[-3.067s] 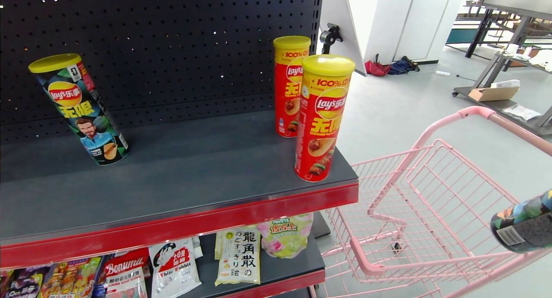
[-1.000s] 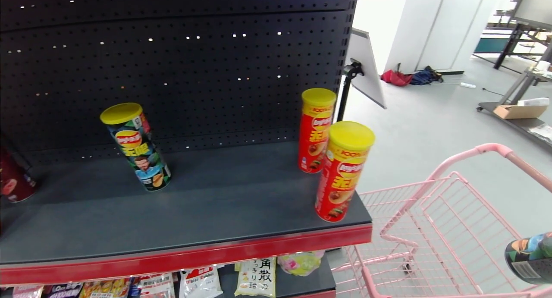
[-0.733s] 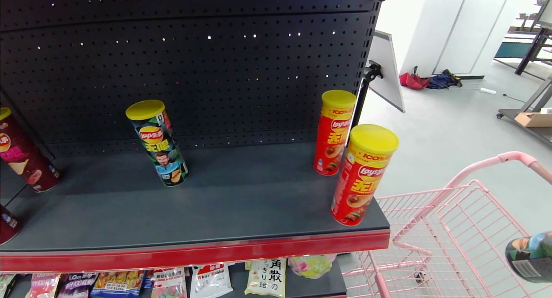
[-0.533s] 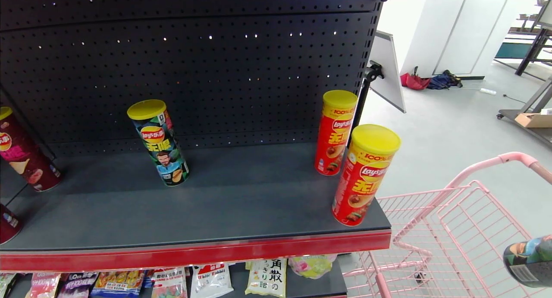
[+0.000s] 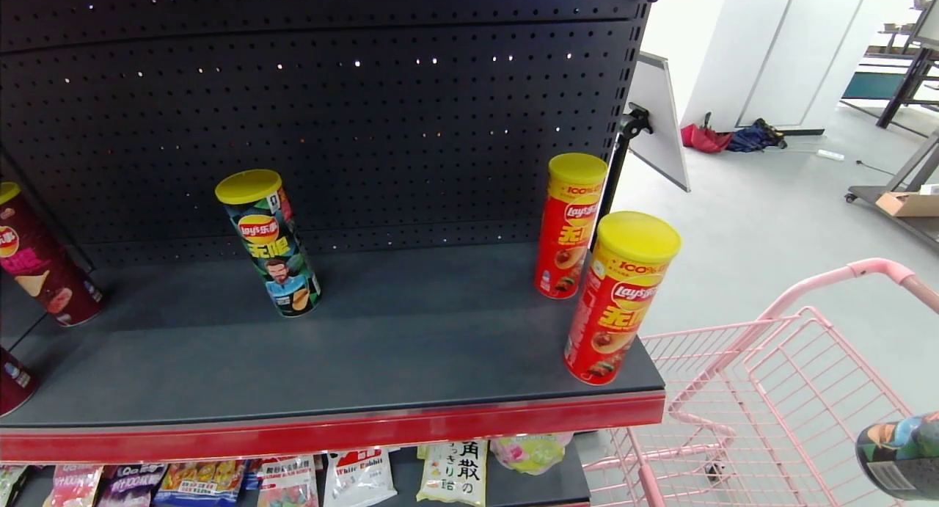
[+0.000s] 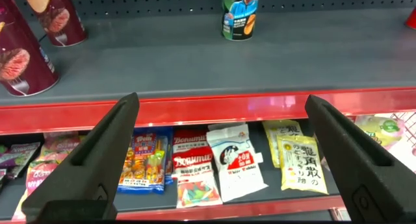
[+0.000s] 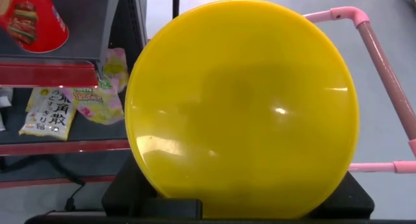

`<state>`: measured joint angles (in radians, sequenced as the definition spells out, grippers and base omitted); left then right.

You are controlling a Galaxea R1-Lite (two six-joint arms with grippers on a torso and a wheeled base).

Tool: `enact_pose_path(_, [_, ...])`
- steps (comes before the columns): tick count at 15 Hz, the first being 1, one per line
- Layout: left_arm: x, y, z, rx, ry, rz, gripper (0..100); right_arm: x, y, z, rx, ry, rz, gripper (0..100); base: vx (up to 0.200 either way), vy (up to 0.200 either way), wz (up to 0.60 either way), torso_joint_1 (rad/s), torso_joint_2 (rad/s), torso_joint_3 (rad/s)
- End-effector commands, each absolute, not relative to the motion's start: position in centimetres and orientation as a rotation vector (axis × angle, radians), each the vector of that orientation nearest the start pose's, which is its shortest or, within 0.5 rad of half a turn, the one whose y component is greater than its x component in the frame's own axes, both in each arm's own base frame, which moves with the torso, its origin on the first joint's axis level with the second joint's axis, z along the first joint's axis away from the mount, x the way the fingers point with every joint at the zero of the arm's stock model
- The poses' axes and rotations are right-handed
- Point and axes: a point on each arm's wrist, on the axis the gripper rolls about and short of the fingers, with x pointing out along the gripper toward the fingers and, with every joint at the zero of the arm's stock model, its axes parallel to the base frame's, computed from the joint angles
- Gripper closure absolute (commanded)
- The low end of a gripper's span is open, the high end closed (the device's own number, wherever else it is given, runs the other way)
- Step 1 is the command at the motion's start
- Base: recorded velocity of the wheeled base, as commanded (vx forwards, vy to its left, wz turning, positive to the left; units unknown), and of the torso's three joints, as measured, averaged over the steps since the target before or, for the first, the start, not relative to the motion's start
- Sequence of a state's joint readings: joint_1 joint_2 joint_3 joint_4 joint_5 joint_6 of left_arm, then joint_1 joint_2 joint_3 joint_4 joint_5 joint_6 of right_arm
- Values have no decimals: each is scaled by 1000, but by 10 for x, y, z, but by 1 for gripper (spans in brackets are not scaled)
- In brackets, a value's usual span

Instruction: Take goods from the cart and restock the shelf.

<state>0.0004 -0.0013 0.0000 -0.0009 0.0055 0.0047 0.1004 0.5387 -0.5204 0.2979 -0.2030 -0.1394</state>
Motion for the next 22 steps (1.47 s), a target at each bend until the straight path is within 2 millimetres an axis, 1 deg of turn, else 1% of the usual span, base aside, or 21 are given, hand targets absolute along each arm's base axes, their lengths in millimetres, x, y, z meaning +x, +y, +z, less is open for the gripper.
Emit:
enact_pose_path(1, [-23,0,76,6,-2,6,0,15,-3,194,-186,318,-79,100,0,200,0,12,7,7])
enact_pose_path(10, [-23,0,76,8,-2,6,0,16,-3,194,-185,321,-77,100,0,200,0,1,2,2])
enact_pose_path(16, [-23,0,76,8,-2,6,0,13,-3,195,-182,302,-80,100,0,200,0,2,4,0])
enact_pose_path(20, [-23,0,75,5,0,5,0,5,-4,194,-177,265,-86,100,0,0,0,0,0,0])
enact_pose_path(22, [-23,0,75,3,0,5,0,-8,-5,190,-167,212,-88,100,0,0,0,0,0,0])
